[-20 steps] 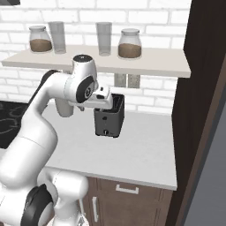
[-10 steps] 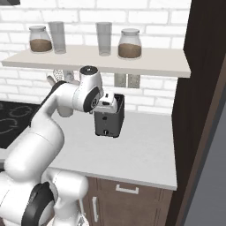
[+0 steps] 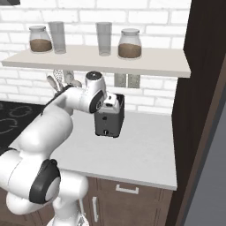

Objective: Start the toaster. Once the lever pops up, take the bread to the plate on the dining counter.

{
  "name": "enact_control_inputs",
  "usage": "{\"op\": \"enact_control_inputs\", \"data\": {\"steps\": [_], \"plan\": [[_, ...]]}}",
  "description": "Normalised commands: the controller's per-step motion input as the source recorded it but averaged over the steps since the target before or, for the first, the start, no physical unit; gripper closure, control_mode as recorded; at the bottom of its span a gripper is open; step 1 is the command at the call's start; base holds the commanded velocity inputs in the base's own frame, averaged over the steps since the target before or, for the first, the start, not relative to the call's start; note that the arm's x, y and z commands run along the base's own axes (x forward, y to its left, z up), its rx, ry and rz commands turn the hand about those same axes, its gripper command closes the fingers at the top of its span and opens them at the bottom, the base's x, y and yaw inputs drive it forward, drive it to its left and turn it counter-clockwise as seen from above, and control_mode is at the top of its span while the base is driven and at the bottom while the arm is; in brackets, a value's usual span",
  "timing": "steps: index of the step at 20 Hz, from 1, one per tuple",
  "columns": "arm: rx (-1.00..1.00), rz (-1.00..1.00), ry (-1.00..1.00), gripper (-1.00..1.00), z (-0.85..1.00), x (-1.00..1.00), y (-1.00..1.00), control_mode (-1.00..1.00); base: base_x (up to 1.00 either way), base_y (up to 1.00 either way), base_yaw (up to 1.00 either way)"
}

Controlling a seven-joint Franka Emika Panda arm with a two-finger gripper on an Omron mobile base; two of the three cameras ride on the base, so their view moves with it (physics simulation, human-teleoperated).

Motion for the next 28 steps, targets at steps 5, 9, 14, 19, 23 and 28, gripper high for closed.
{"op": "enact_control_inputs", "data": {"steps": [5,9,14,19,23,28], "plan": [[0.0,0.0,-0.04,1.0,-0.45,0.31,0.0,-1.0,0.0,0.0,0.0],[0.0,0.0,-0.01,1.0,-0.34,0.37,0.0,-1.0,0.0,0.0,0.0],[0.0,0.0,-0.03,1.0,-0.26,0.26,0.0,-1.0,0.0,0.0,0.0],[0.0,0.0,-0.03,1.0,-0.13,0.29,0.0,-1.0,0.0,0.0,0.0],[0.0,0.0,-0.01,1.0,-0.07,0.33,0.0,-1.0,0.0,0.0,0.0],[0.0,0.0,0.0,1.0,-0.19,0.12,0.0,-1.0,0.0,0.0,0.0]]}}
